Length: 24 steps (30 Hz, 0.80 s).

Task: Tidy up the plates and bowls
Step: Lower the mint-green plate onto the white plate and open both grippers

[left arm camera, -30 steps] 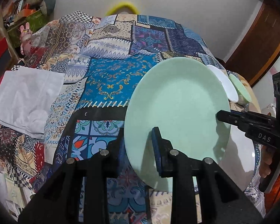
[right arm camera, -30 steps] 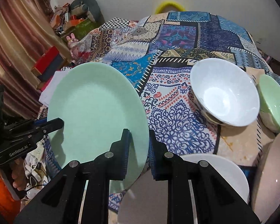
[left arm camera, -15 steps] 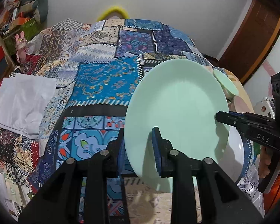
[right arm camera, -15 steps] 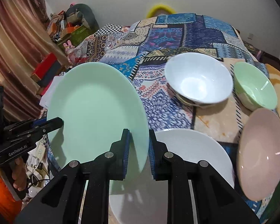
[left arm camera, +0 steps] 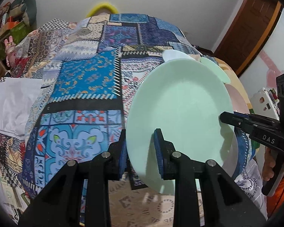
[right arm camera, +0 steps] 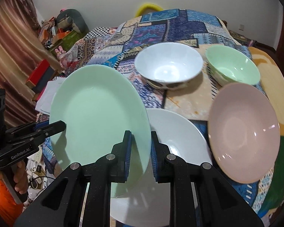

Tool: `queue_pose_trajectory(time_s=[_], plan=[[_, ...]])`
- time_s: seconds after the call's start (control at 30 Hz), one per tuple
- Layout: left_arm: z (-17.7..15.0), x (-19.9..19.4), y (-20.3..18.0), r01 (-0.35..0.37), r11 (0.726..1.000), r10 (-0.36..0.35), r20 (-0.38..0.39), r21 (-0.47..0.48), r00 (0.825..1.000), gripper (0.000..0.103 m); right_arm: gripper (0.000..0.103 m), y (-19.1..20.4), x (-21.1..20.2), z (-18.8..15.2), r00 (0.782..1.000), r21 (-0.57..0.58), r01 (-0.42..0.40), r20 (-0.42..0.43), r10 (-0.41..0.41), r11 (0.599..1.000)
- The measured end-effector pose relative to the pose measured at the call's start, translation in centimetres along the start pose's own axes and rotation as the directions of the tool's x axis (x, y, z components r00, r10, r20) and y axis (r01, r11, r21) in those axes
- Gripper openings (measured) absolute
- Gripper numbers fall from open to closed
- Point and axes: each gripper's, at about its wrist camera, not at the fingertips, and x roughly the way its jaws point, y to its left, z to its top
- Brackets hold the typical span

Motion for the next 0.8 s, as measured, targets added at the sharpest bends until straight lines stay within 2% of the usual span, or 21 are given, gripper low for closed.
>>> queue_pose_trajectory(time_s=[0.8], plan=[[-1.0,4.9,-3.7,0.062,0.998,-0.058,-0.123,0.034,0.991,0.027,0.018,-4.7,0.0,-3.1,0.999,0.124,0.024,-0.045,-0.019,0.992]])
